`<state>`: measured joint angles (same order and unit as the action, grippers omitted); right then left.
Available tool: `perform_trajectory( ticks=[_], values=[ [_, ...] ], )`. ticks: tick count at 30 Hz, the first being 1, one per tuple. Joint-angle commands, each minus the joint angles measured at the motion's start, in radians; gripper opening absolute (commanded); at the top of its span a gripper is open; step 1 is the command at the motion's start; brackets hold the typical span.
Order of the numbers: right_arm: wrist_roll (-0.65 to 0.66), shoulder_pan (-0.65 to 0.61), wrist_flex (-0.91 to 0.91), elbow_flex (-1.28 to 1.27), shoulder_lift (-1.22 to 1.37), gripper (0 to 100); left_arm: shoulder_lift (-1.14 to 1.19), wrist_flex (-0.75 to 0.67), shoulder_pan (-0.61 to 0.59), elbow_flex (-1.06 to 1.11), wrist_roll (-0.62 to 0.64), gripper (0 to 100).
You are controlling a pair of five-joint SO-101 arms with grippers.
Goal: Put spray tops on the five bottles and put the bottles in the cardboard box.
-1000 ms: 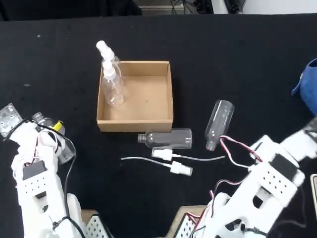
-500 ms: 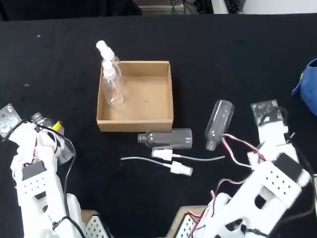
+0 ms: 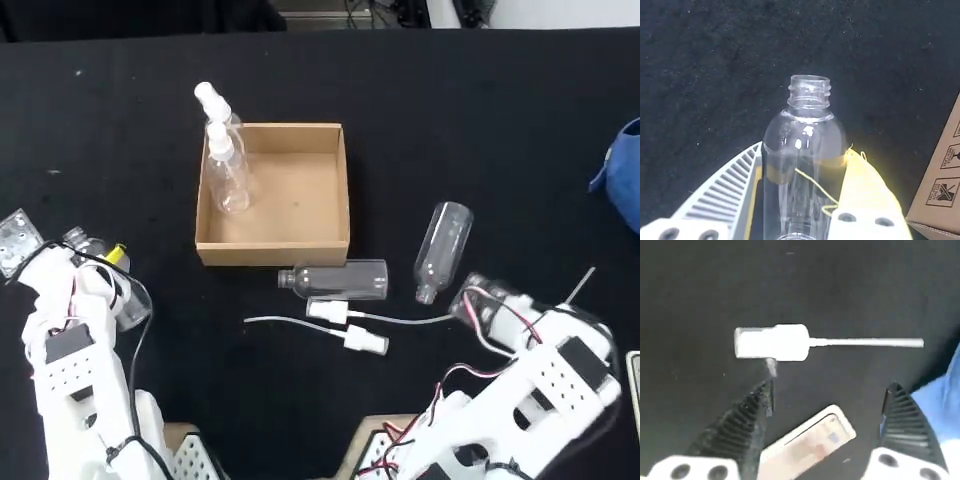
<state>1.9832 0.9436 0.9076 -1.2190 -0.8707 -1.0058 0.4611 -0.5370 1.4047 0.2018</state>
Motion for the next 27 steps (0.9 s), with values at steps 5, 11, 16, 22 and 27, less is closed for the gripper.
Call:
perform_trajectory(
  ticks=[5,11,16,22,27],
  values=[
    [0.292,0.02,-0.028,-0.068,0.005,30.7,-0.015,-0.011,-0.012,-0.007,0.003,3],
    [0.4,0.026,-0.029,-0.114,0.005,26.7,-0.015,-0.011,-0.012,-0.007,0.003,3],
    [0.4,0.029,-0.112,-0.136,0.01,26.7,-0.015,-0.011,-0.012,-0.007,0.003,3],
    [0.397,0.026,-0.342,-0.274,0.01,26.6,-0.015,-0.011,-0.012,-0.007,0.003,3],
    [0.397,0.031,-0.41,-0.315,0.008,26.5,-0.015,-0.011,-0.012,-0.007,0.003,3]
  ],
)
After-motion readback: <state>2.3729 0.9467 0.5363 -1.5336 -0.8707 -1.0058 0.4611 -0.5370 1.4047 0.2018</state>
